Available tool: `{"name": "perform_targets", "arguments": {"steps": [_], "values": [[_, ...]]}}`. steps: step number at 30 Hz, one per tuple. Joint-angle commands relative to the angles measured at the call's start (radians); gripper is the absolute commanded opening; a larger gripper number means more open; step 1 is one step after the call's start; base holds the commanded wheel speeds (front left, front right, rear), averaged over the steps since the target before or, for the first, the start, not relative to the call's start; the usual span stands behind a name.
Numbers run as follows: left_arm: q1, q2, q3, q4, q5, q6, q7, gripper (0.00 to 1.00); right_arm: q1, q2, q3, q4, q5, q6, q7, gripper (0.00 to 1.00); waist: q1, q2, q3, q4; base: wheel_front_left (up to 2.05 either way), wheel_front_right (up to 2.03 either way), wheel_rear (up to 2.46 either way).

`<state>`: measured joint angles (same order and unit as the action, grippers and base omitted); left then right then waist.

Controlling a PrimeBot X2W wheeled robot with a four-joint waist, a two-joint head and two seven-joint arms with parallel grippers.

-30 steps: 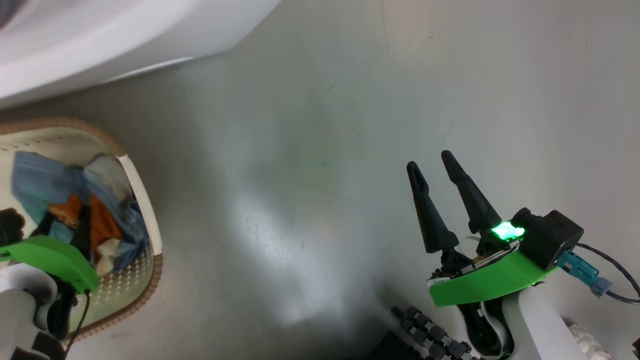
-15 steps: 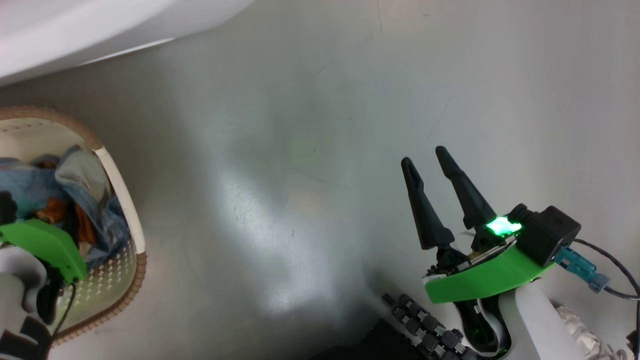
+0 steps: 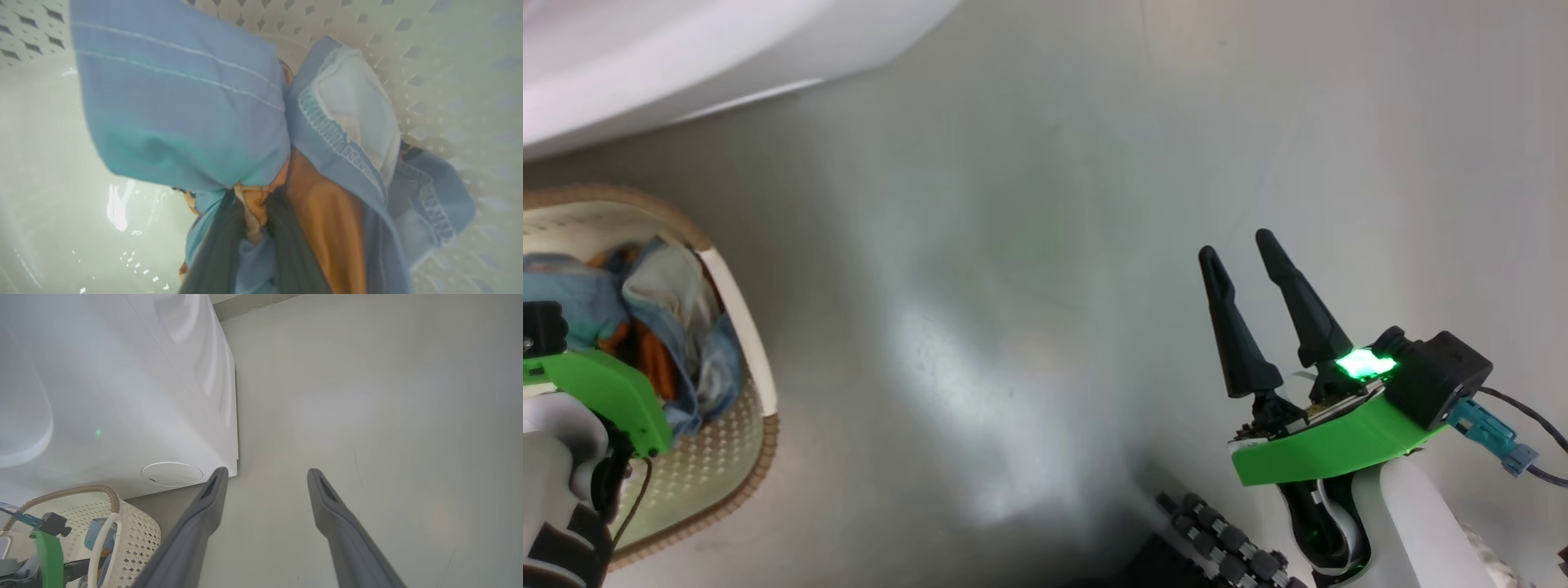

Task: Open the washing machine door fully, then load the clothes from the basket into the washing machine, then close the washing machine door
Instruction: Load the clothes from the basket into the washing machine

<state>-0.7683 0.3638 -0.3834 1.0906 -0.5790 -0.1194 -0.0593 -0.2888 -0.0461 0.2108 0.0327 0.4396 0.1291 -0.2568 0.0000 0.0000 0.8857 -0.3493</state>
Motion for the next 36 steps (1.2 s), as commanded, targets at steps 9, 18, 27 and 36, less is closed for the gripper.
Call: {"name": "perform_targets", "arguments": {"steps": [9,18,27,36], "values": [[0.092,-0.004,0.01,-0.045,-0.04,-0.01,-0.169,0.0,0.021,-0.004,-0.015,0.015,-0.062,0.002,-0.005,1.0,0.0,0.0,-0.175,0.088,0.0,0.0,0.0],[0.195,-0.024,0.052,-0.172,-0.067,-0.011,-0.201,0.0,0.046,-0.004,-0.033,0.05,-0.111,0.002,-0.005,1.0,0.0,0.0,-0.338,0.145,0.0,0.0,0.0],[0.415,-0.056,0.231,-0.479,0.009,0.031,-0.202,0.0,0.104,-0.004,-0.034,0.097,-0.138,0.002,-0.005,1.0,0.0,0.0,-0.541,0.181,0.0,0.0,0.0],[0.608,-0.107,0.392,-0.816,0.125,0.08,-0.202,0.0,0.173,-0.004,-0.033,0.144,-0.159,0.002,-0.005,1.0,0.0,0.0,-0.711,0.201,0.0,0.0,0.0]]}}
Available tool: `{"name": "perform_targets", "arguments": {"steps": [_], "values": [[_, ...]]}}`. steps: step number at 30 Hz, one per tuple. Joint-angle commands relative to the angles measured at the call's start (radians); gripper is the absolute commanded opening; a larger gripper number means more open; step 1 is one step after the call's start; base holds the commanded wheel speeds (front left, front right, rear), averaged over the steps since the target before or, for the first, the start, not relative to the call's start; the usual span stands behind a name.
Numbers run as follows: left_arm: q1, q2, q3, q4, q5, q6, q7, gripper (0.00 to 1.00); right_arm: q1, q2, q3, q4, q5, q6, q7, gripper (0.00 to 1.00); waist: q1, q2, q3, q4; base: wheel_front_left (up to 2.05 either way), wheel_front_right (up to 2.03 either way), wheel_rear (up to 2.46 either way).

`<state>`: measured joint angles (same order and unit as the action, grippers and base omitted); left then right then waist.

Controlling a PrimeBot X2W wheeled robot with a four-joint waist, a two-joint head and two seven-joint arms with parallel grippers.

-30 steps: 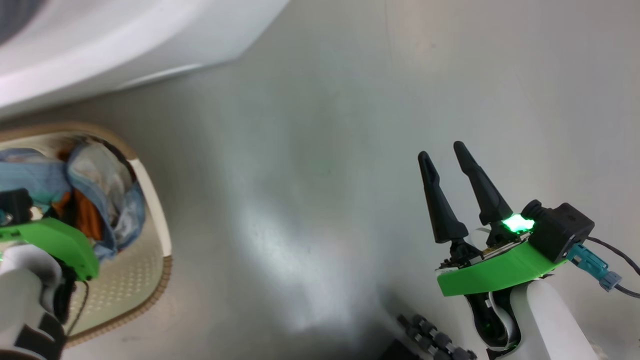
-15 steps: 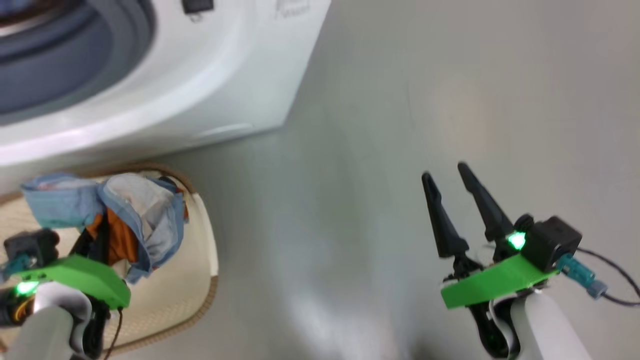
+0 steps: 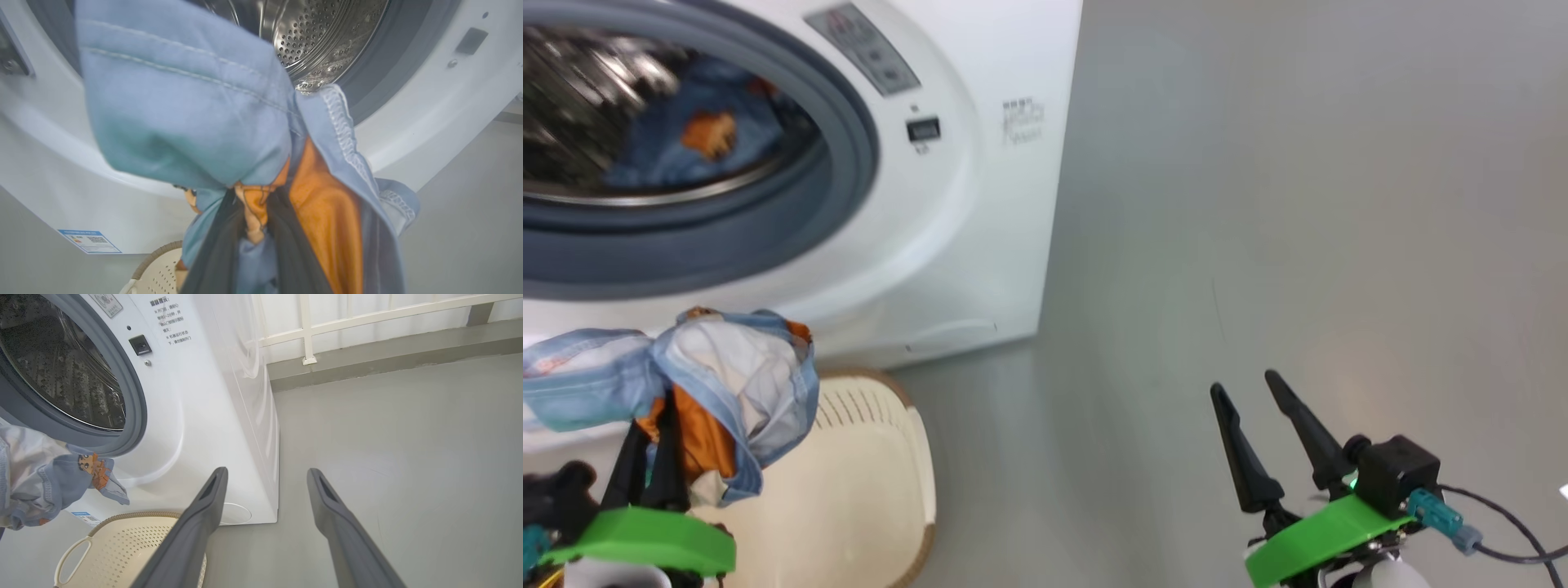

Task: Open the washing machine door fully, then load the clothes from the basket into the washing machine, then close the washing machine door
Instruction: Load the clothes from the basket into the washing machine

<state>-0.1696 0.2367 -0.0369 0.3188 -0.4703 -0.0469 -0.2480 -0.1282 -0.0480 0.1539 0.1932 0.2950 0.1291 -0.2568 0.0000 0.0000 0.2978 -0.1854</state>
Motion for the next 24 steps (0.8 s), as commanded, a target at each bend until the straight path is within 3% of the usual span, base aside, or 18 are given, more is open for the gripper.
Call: {"name": "perform_targets", "arguments": {"steps": [1,11,24], "values": [[0.028,0.015,0.057,-0.078,0.033,0.011,-0.014,0.0,0.018,-0.002,0.025,-0.013,-0.019,0.002,-0.005,1.0,0.0,0.0,-0.139,0.038,0.0,0.0,0.0],[0.171,-0.055,0.128,-0.304,0.17,0.022,-0.014,0.0,0.072,-0.002,0.031,0.009,-0.037,0.002,-0.005,1.0,0.0,0.0,-0.296,0.044,0.0,0.0,0.0],[0.307,-0.109,0.22,-0.408,0.255,0.032,-0.014,0.0,0.091,-0.003,0.033,-0.011,-0.044,0.002,-0.005,1.0,0.0,0.0,-0.324,0.037,0.0,0.0,0.0]]}}
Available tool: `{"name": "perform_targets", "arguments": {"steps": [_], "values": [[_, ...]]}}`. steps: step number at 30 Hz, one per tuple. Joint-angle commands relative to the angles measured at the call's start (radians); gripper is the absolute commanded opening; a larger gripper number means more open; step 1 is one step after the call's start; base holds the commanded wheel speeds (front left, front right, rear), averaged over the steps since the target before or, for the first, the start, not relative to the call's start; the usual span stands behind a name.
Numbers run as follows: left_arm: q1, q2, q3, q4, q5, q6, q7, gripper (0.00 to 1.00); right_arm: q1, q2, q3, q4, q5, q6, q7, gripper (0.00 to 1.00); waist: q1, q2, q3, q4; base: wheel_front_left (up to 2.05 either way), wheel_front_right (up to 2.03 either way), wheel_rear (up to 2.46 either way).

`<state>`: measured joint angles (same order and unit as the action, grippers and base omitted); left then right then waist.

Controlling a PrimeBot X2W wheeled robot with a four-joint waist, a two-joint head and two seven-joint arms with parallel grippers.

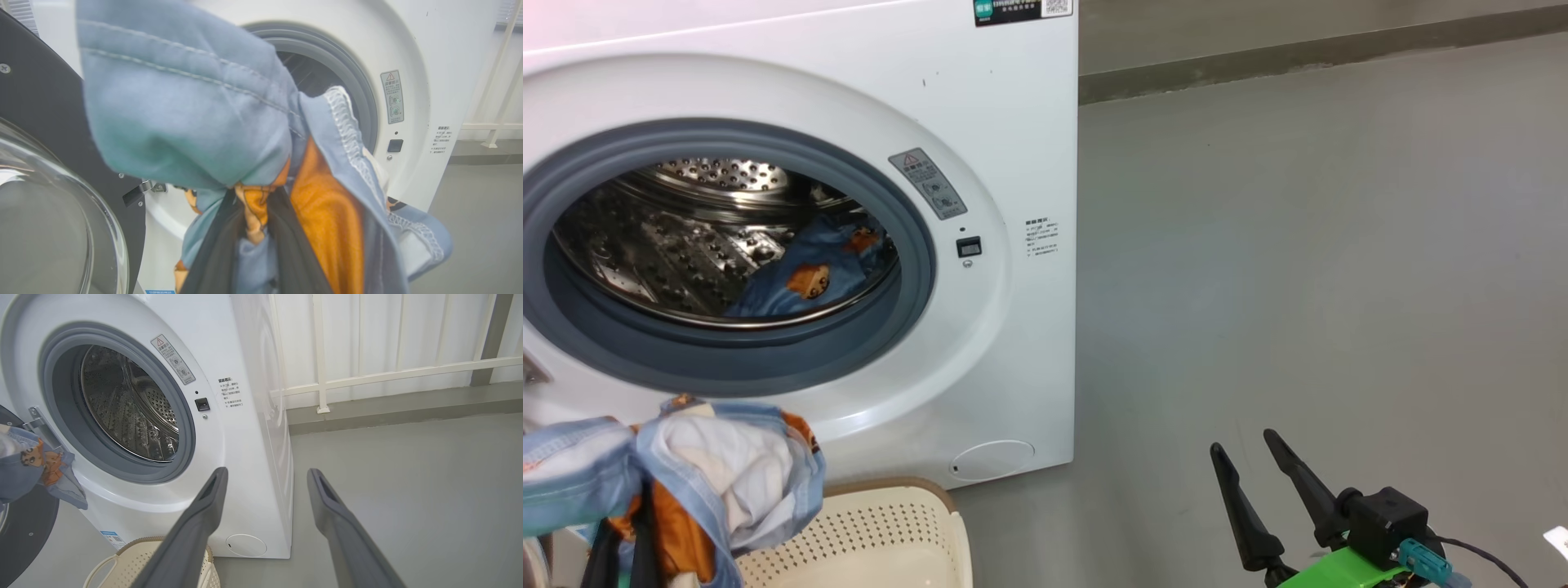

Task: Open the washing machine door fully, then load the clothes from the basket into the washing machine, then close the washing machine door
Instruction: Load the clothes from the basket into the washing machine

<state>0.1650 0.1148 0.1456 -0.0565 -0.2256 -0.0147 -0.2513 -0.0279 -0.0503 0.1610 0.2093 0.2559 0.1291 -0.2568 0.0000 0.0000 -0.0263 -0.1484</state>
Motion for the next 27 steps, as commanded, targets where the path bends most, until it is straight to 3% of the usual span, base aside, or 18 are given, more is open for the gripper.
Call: {"name": "perform_targets", "arguments": {"steps": [1,27], "values": [[-0.021,0.009,0.044,-0.035,0.014,-0.002,-0.01,0.0,-0.009,-0.001,0.026,-0.028,-0.005,0.002,-0.005,1.0,0.0,0.0,0.0,0.001,0.0,0.0,0.0],[0.002,-0.055,0.108,-0.008,0.038,-0.055,-0.01,0.0,-0.008,-0.001,0.02,-0.024,-0.001,0.002,-0.005,1.0,0.0,0.0,0.017,0.012,0.0,0.0,0.0]]}}
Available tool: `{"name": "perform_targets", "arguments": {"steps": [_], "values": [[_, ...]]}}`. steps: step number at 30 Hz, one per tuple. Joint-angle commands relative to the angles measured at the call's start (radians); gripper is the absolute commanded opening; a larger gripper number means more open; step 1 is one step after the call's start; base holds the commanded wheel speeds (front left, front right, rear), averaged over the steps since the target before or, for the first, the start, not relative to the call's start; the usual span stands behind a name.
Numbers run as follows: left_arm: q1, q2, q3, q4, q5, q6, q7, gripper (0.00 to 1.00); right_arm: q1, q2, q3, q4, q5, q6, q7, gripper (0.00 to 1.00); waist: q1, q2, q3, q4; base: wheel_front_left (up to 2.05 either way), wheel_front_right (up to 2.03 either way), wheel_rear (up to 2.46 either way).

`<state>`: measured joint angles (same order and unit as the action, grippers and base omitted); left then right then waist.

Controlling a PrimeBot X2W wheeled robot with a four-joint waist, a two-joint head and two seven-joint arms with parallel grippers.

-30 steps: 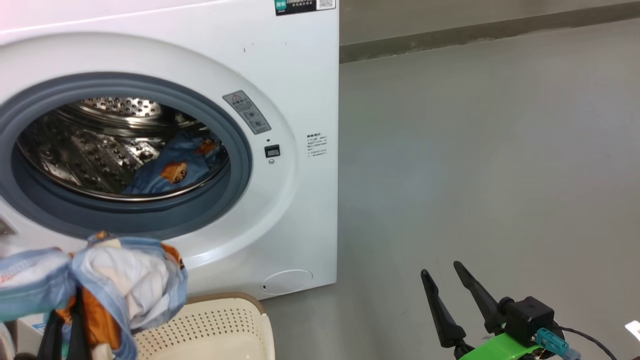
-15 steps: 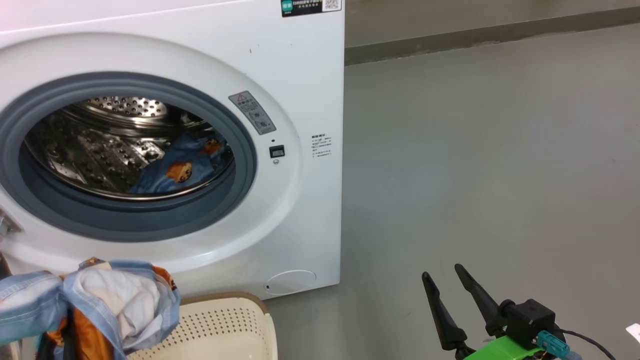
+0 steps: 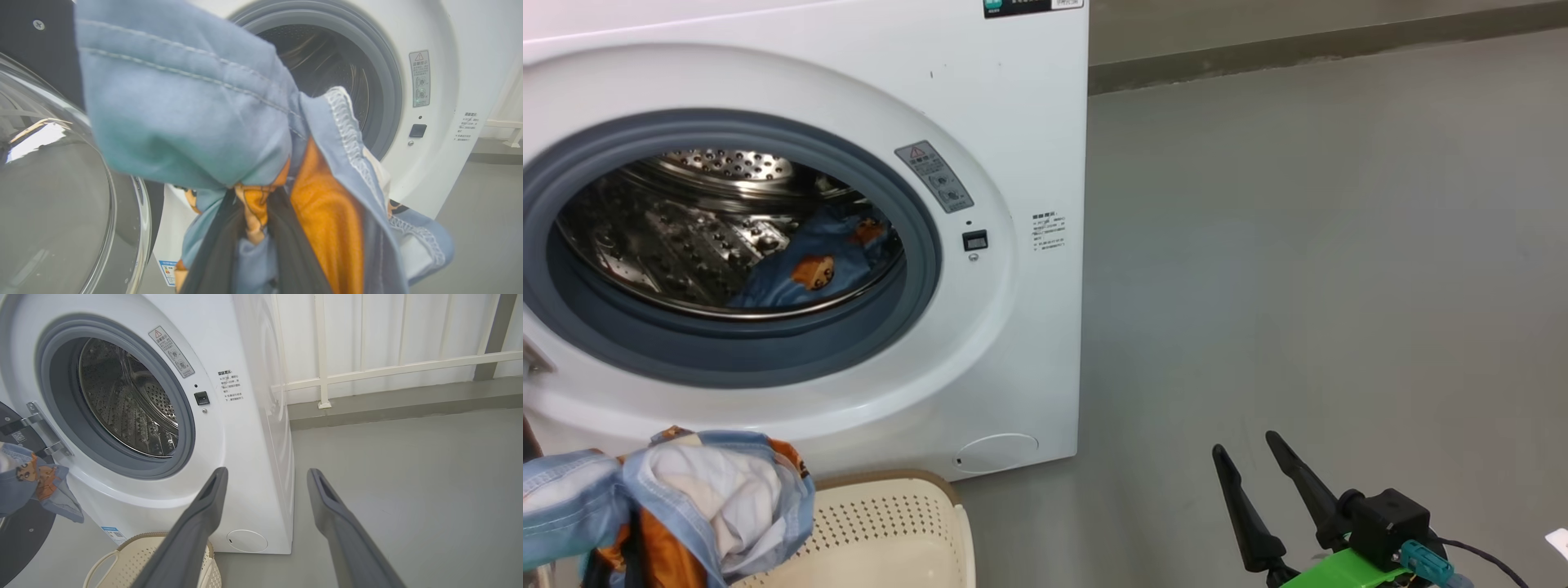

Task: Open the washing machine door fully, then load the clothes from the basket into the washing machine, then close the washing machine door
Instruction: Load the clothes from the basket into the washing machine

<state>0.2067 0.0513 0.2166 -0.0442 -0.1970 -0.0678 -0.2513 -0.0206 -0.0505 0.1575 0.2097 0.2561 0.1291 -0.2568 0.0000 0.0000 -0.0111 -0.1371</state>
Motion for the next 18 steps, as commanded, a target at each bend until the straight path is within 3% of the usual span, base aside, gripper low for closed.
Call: {"name": "perform_targets", "arguments": {"steps": [1,18], "values": [[-0.044,0.007,0.037,-0.019,0.01,-0.003,-0.01,0.0,-0.015,0.0,0.023,-0.024,-0.001,0.002,-0.005,1.0,0.0,0.0,0.005,0.002,0.0,0.0,0.0],[-0.179,0.019,0.037,0.025,0.02,-0.036,-0.01,0.0,-0.045,0.0,0.031,-0.045,0.009,0.002,-0.005,1.0,0.0,0.0,0.128,-0.016,0.0,0.0,0.0]]}}
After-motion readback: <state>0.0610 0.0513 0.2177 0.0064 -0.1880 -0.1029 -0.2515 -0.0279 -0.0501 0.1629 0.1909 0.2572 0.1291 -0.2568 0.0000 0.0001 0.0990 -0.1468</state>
